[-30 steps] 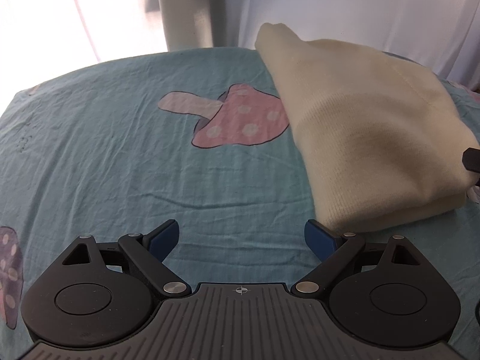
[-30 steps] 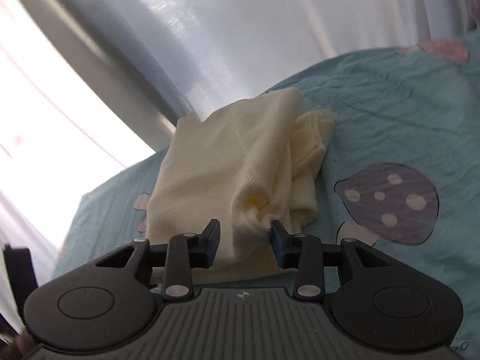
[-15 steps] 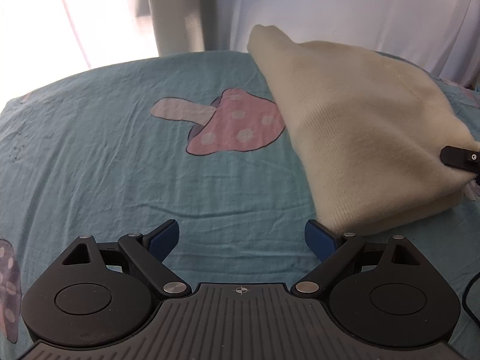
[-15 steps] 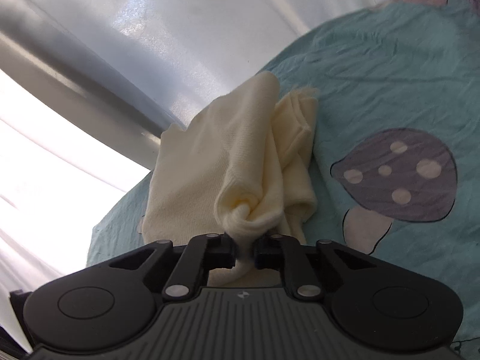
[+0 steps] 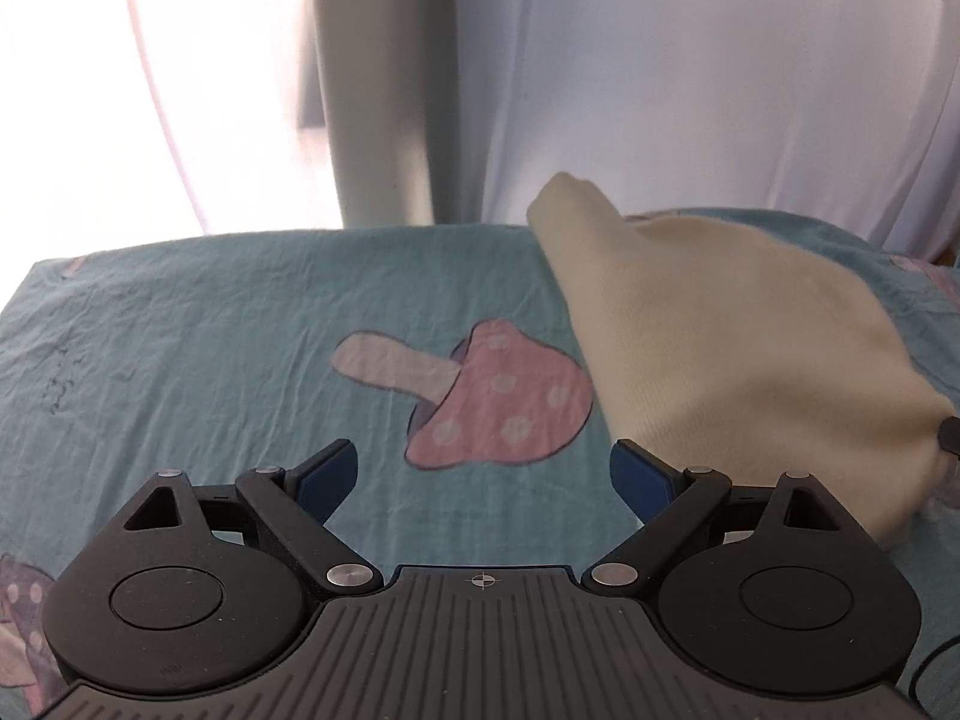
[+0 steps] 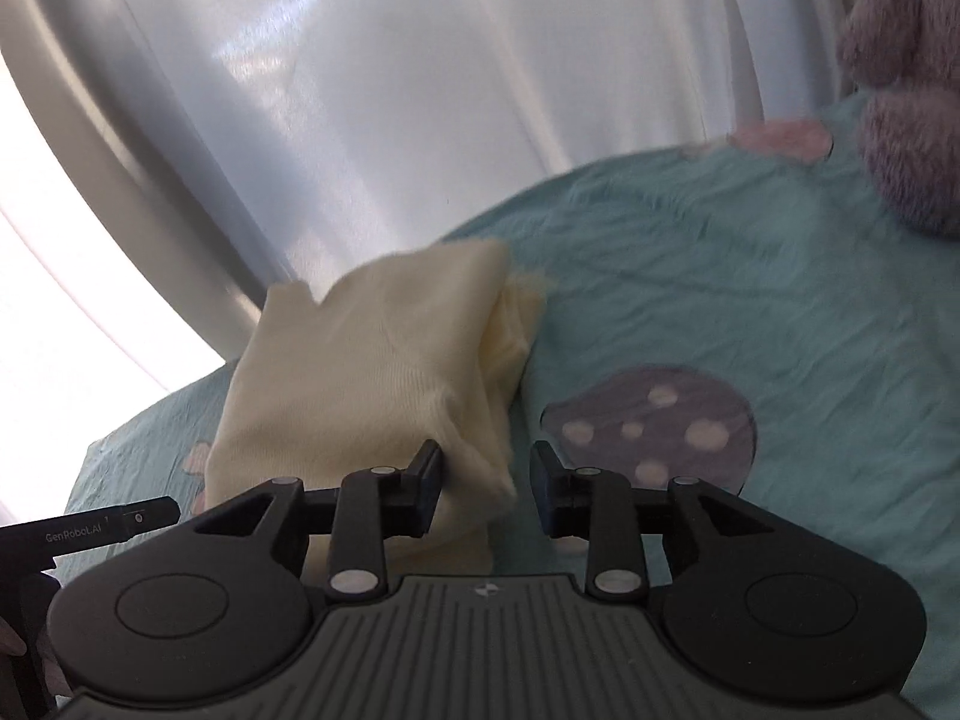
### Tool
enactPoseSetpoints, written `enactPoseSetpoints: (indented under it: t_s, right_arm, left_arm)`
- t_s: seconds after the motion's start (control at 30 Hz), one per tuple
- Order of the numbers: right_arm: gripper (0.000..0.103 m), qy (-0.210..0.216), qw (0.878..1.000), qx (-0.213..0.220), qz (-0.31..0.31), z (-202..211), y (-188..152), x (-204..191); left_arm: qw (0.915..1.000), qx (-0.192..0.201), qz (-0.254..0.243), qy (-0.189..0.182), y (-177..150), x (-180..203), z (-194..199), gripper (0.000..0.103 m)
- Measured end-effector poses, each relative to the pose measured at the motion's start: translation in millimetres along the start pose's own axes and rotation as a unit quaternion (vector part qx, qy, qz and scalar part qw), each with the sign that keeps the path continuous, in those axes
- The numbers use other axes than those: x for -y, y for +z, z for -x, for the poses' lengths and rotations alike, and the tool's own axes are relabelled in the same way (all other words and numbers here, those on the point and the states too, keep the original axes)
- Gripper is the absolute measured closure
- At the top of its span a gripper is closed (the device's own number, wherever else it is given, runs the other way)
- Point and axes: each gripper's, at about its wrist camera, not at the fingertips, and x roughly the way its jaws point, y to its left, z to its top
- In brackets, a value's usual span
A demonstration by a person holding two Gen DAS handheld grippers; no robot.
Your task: Fold small clothes
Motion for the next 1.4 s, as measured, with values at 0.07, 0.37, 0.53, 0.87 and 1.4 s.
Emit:
enactPoseSetpoints:
  t_s: [0.07, 0.37, 0.53, 0.87, 1.4]
  right_arm:
    - [0.074, -0.022, 0.998, 0.028, 0.047, -1.3, 12.6, -15.5]
    - [0.08, -0.061, 0.971, 0.056, 0.224, -86.4, 47.3, -91.8]
    - [0.08, -0.107, 0.957, 0.044, 0.265, -125.4, 38.5, -80.6]
    - [0.074, -0.139, 0.957, 0.042, 0.25, -120.7, 39.6, -49.6]
    - [0.036, 0.1, 0.991, -0.071, -0.047, -61.8, 47.1, 38.0]
  left_arm:
    - [0.9998, 0.019, 0.01, -0.004, 15.1, 10.3, -7.0, 0.008]
    - [0.9978, 0.031, 0.059, -0.002, 35.1, 50.7, -67.0, 0.007]
    - [0.9972, 0.053, 0.053, -0.006, 21.3, 64.0, -84.8, 0.001]
    - [0.9956, 0.091, -0.005, -0.02, 8.9, 50.4, -65.5, 0.0]
    - [0.9821, -0.009, 0.107, -0.154, 1.1, -15.7, -59.9, 0.001]
